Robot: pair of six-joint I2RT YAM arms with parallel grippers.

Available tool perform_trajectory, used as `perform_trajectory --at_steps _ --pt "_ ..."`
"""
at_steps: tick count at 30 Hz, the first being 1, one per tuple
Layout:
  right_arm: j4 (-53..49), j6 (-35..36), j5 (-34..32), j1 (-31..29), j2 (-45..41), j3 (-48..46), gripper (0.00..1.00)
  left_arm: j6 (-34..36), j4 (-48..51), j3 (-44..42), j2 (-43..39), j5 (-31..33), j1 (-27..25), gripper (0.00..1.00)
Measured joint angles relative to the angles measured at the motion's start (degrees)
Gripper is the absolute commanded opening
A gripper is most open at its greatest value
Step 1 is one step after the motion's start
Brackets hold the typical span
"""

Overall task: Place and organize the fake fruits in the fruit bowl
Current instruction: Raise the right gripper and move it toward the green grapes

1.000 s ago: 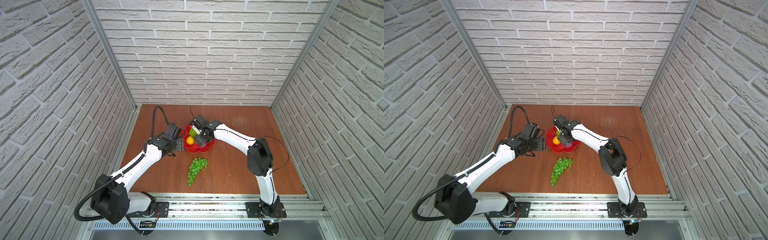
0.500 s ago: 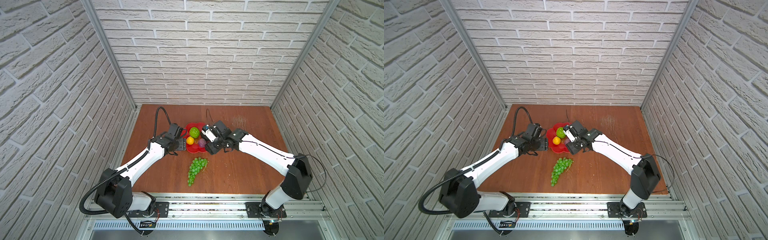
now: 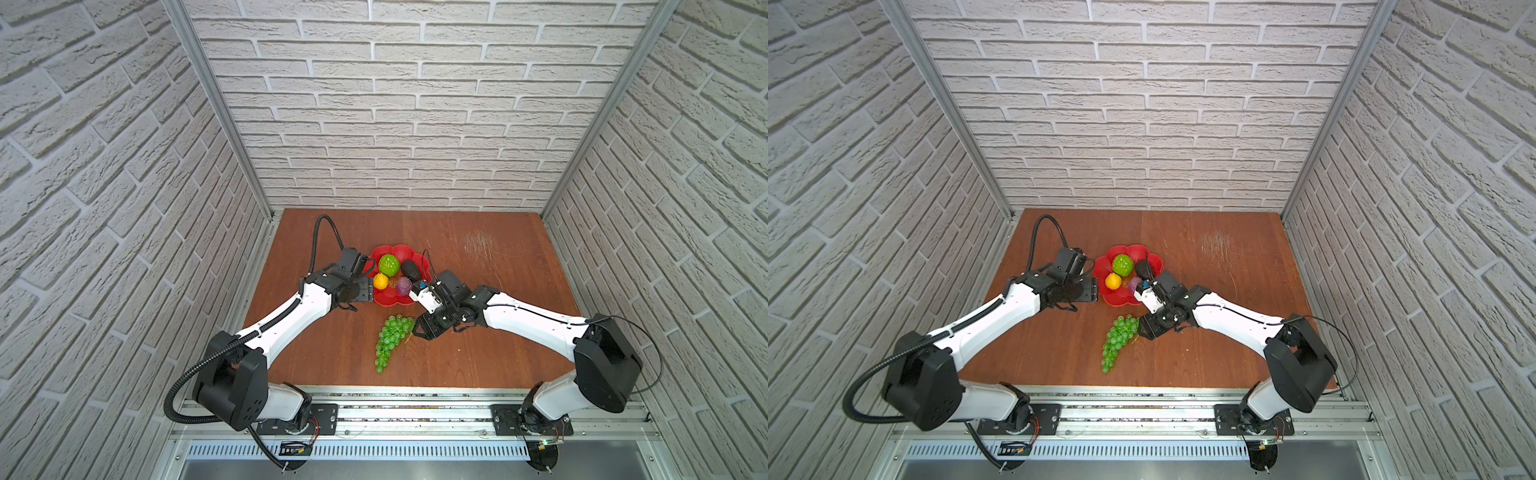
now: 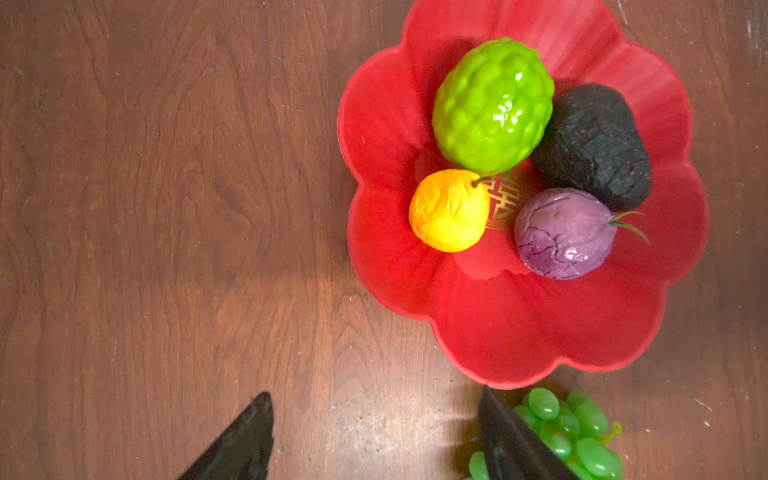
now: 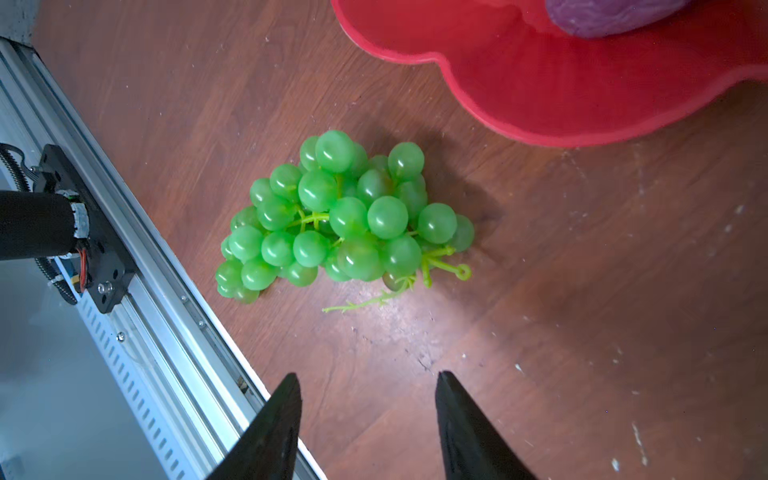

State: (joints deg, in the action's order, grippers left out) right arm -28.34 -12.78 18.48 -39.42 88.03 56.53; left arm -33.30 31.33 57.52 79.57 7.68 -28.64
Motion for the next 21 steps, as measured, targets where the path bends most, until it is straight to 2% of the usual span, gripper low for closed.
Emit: perform_trajectory --at_steps 10,21 --pt "5.9 0.3 7.0 7.5 7.4 -0.6 0.50 -0.6 -0.2 -0.7 0.0 0.0 0.0 0.77" --pt "10.9 0.0 14.5 9.2 11.0 -1.0 0.47 -1.3 -0.1 -1.1 -0.4 0.0 0.0 0.77"
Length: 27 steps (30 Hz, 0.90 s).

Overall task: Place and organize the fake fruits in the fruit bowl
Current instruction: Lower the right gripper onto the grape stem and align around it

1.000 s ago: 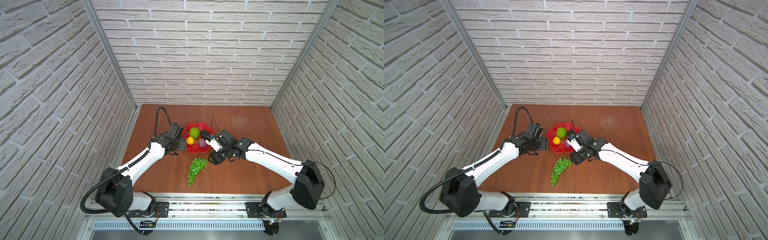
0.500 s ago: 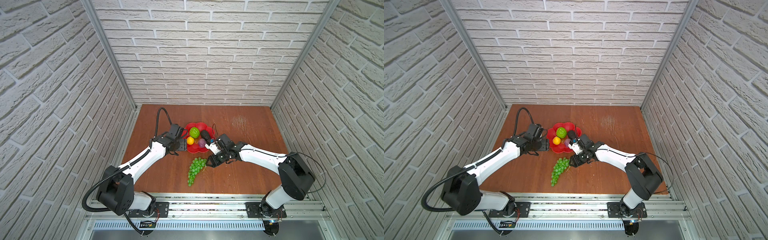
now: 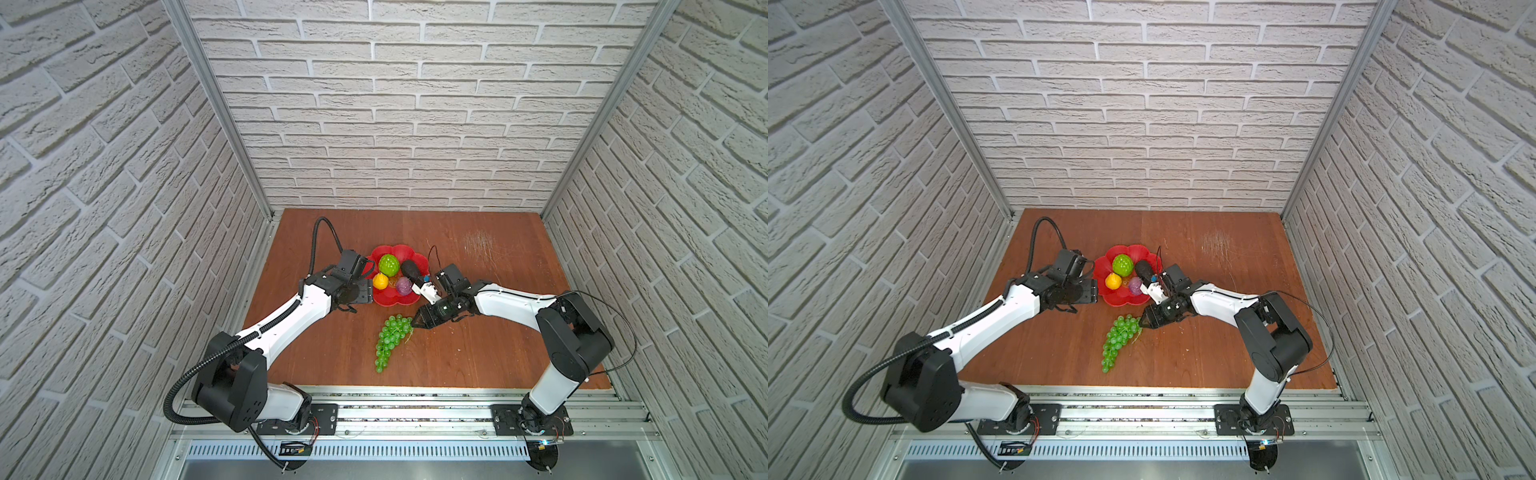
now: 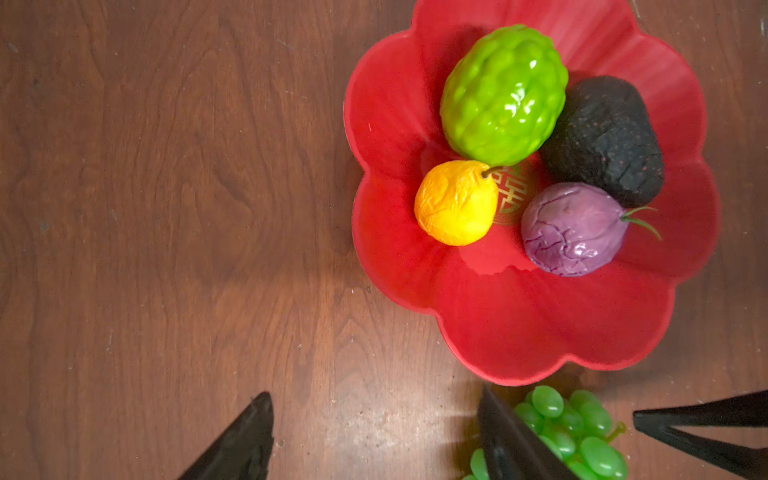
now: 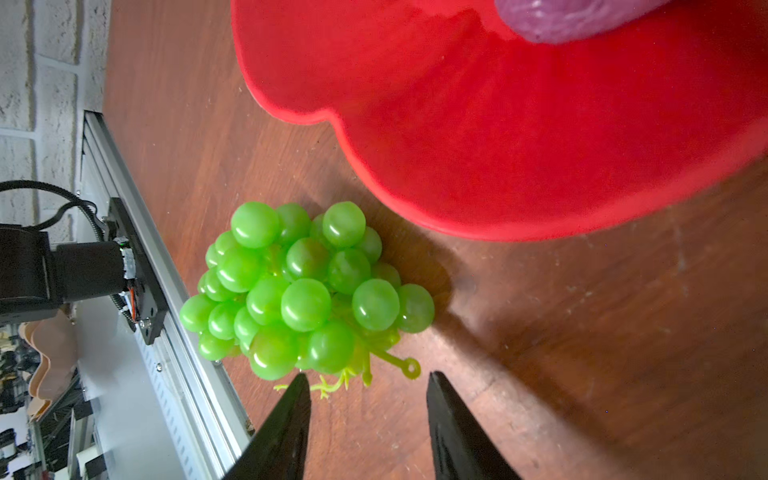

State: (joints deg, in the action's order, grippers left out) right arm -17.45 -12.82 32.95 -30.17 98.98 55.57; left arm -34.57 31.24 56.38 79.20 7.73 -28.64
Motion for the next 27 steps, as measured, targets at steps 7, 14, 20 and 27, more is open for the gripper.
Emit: perform_trajectory --at_steps 7,14,20,27 --pt "2.0 -0.3 1.8 1.4 3.1 0.0 0.47 0.0 0.0 0.0 0.0 0.0 0.0 0.77" --pt "2.3 -0.3 2.9 2.1 3.1 0.0 0.47 0.0 0.0 0.0 0.0 0.0 0.0 0.77" --pt "2.3 0.4 3.0 2.3 3.2 0.0 0.47 0.0 0.0 0.0 0.0 0.0 0.0 0.77" --pt "2.8 1.1 4.2 2.4 5.4 0.2 0.45 -0.1 0.0 0.0 0.0 0.0 0.0 0.77"
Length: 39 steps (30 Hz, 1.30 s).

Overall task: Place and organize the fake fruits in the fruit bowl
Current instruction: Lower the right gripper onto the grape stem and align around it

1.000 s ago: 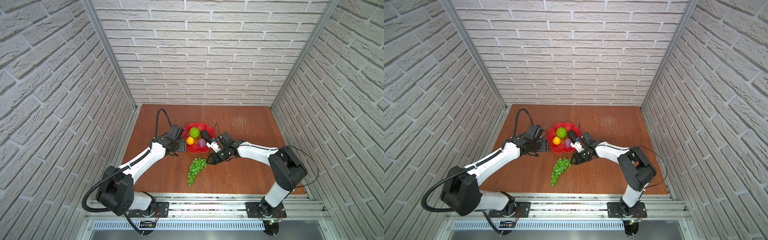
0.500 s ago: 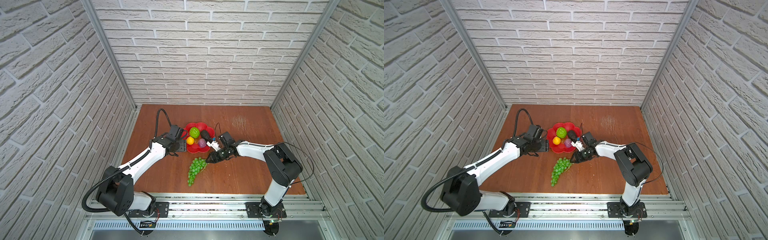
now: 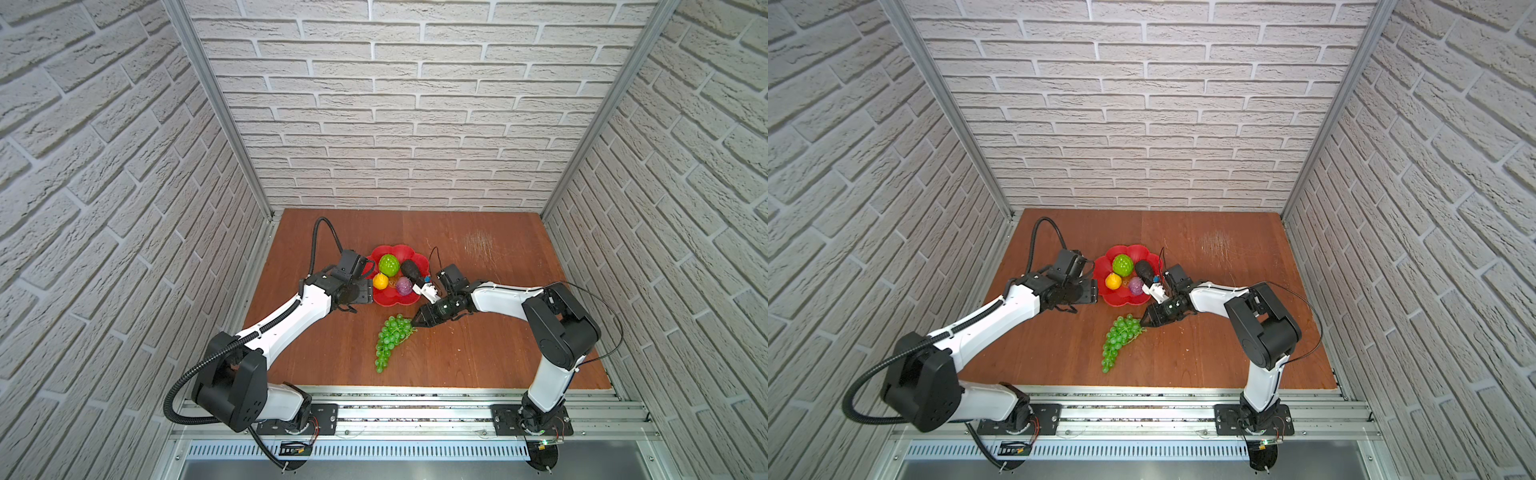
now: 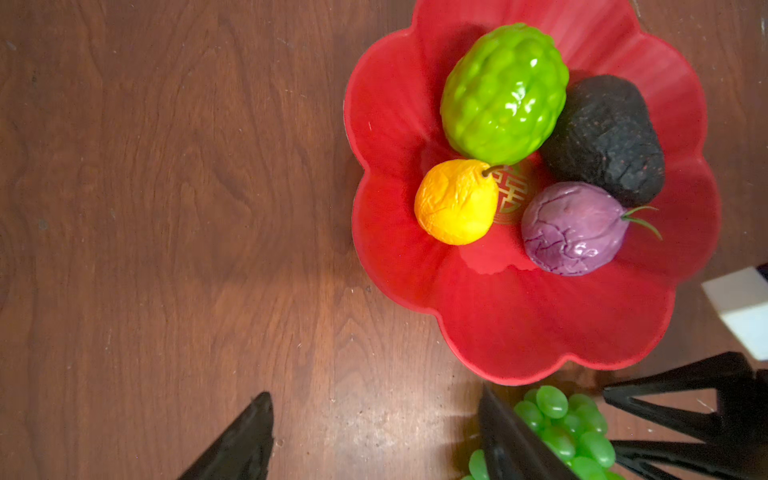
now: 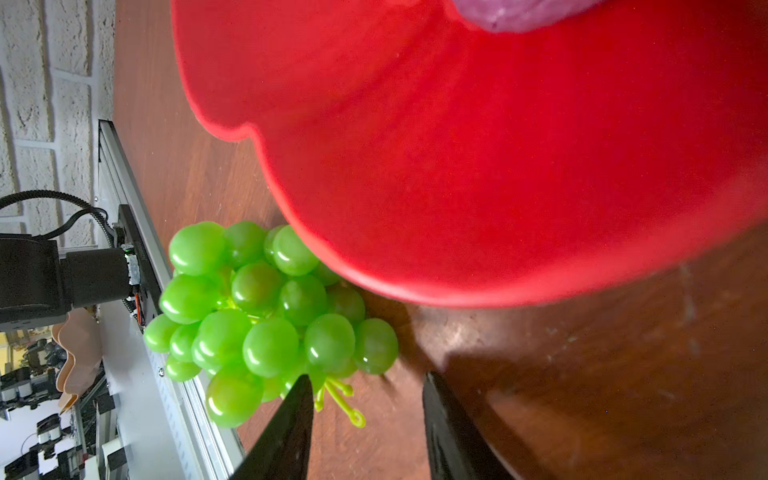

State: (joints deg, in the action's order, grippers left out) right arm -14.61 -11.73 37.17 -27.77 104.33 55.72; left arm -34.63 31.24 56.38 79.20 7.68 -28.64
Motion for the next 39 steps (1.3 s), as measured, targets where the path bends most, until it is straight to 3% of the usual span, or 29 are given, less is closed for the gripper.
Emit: perform_trajectory --at_steps 15,27,39 --pt "3.1 -0.1 3.4 0.2 -0.1 -2.6 0.47 0.0 0.0 0.0 0.0 0.0 0.0 0.77" --pt "-0.7 3.2 -1.7 0.3 -1.2 -0.9 0.51 -0.1 0.0 0.0 0.0 0.0 0.0 0.77" --pt "3.0 1.5 0.9 0.1 -2.8 -4.8 0.49 -0.1 0.0 0.0 0.0 0.0 -0.3 0.77"
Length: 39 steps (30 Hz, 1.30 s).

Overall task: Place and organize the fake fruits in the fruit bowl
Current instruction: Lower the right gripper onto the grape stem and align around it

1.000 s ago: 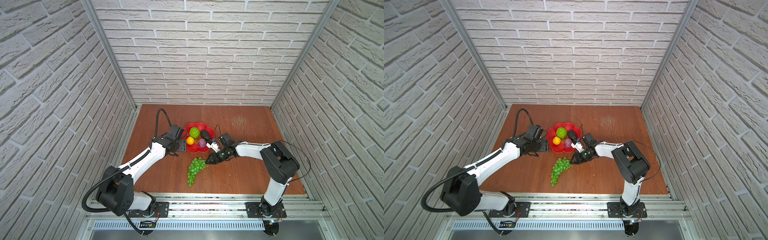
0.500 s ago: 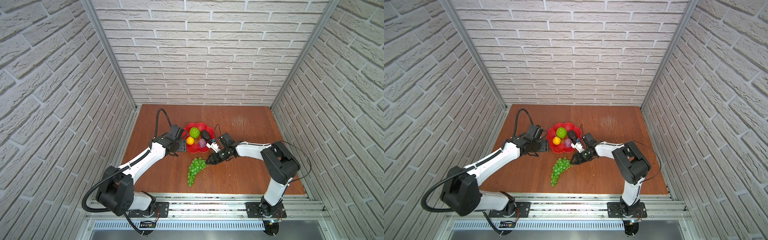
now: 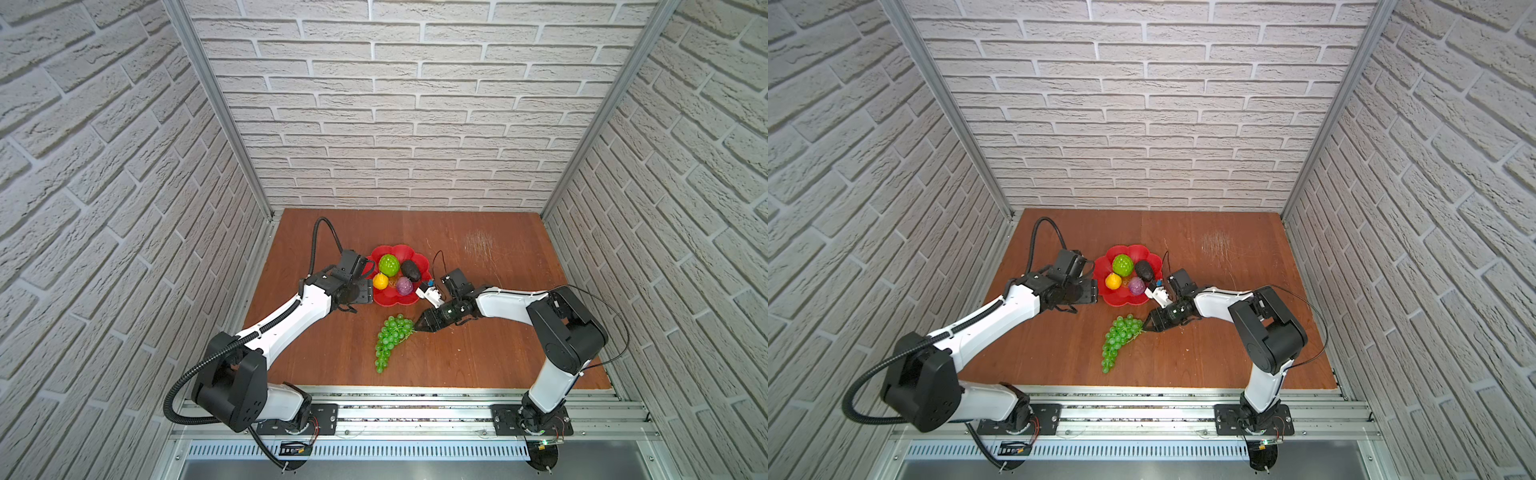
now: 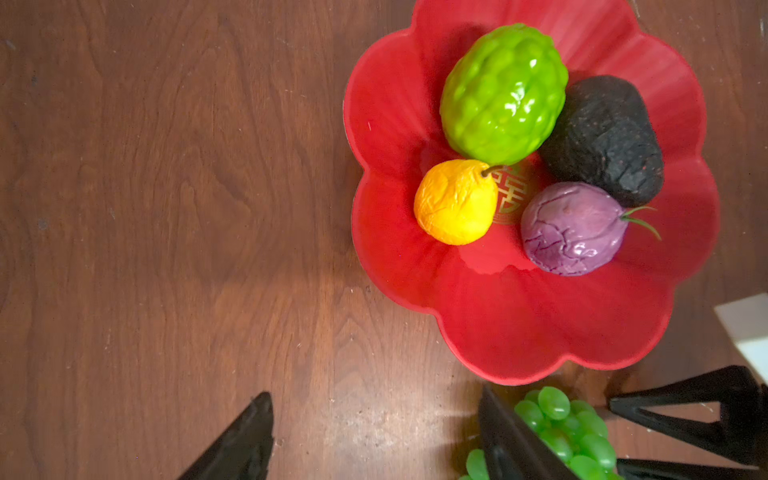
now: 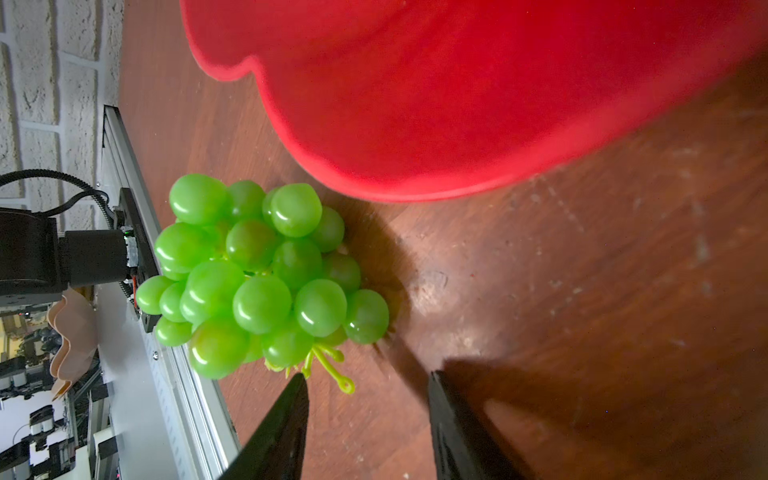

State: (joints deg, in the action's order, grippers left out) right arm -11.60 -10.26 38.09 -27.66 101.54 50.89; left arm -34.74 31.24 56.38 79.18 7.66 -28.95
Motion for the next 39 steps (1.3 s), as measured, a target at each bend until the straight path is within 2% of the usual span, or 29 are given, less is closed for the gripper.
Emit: perform_trajectory --at_steps 15,24,34,39 --pt "5.6 -4.0 6.2 -0.3 3.2 0.0 0.49 0.0 0.0 0.0 0.0 0.0 -0.1 0.77" --pt "7.2 -5.9 6.8 -0.3 3.4 -0.6 0.49 0.0 0.0 0.1 0.0 0.0 -0.1 0.77" --pt "22.5 -17.8 10.2 -0.3 4.3 -6.2 0.48 0.0 0.0 0.1 0.0 0.1 -0.1 0.77" --pt "25.6 -20.6 10.1 -0.4 4.3 -7.3 0.46 0.0 0.0 0.1 0.0 0.2 -0.1 0.77"
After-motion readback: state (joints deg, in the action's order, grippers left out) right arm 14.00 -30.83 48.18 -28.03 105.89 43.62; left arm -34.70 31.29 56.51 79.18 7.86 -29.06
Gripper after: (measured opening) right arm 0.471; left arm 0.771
